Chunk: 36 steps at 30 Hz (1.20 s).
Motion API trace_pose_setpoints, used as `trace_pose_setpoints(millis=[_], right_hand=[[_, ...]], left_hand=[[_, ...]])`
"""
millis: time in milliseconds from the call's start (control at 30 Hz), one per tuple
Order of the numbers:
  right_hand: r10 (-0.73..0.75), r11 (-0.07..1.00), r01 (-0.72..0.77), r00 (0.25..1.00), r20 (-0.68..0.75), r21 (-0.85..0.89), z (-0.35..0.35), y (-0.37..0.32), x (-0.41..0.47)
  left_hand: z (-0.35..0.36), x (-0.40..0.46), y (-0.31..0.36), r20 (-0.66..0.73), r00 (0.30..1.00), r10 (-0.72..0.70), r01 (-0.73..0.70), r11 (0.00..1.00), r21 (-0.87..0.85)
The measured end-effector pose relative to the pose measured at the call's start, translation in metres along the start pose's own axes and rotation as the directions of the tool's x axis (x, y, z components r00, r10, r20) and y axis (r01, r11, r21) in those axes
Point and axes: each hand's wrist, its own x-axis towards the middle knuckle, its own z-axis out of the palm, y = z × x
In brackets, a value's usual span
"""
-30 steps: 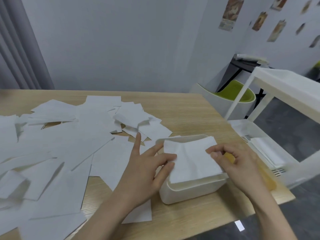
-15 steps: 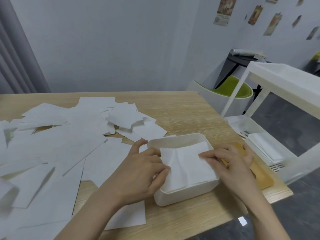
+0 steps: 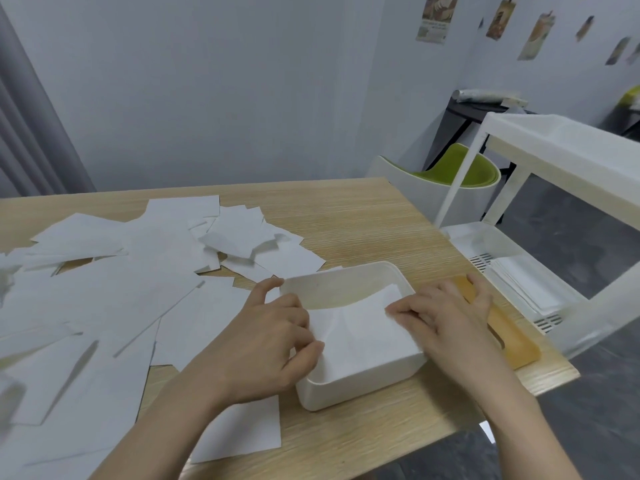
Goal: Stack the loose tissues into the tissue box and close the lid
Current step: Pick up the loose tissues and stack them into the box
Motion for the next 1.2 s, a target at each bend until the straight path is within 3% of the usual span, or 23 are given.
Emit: trace_pose_setpoints(millis=[167, 467, 600, 833, 1000, 1200], right_hand=[[-0.050, 0.998, 0.055, 0.993, -0.102, 0.042, 0.006, 0.007, -0.003], [-0.063, 0.987, 0.084, 0.987, -0.149, 0.140, 0.010, 0.009, -0.013], [-0.074, 0.984, 0.100, 0.982, -0.172, 0.146, 0.010, 0.002, -0.012], [-0.108, 0.973, 0.145, 0.974, -0.198, 0.181, 0.009, -0.025, -0.008], [-0.141, 0.935, 0.196, 0.970, -0.196, 0.297, 0.013, -0.063, -0.008], [-0.296, 0.875, 0.332, 0.943, -0.153, 0.351, 0.030, -0.121, -0.013]], left_hand=[[0.003, -0.001, -0.001, -0.042, 0.999, 0.006, -0.007, 1.000, -0.020], [0.008, -0.010, -0.003, -0.293, 0.956, -0.002, -0.027, 0.995, -0.095], [0.012, -0.024, -0.008, -0.359, 0.927, -0.108, 0.029, 0.976, -0.218], [0.022, -0.070, -0.030, -0.275, 0.910, -0.310, 0.231, 0.930, -0.284], [0.035, -0.103, -0.045, -0.137, 0.952, -0.273, 0.259, 0.959, -0.114], [0.036, -0.121, -0.052, -0.156, 0.943, -0.292, 0.288, 0.956, -0.052]])
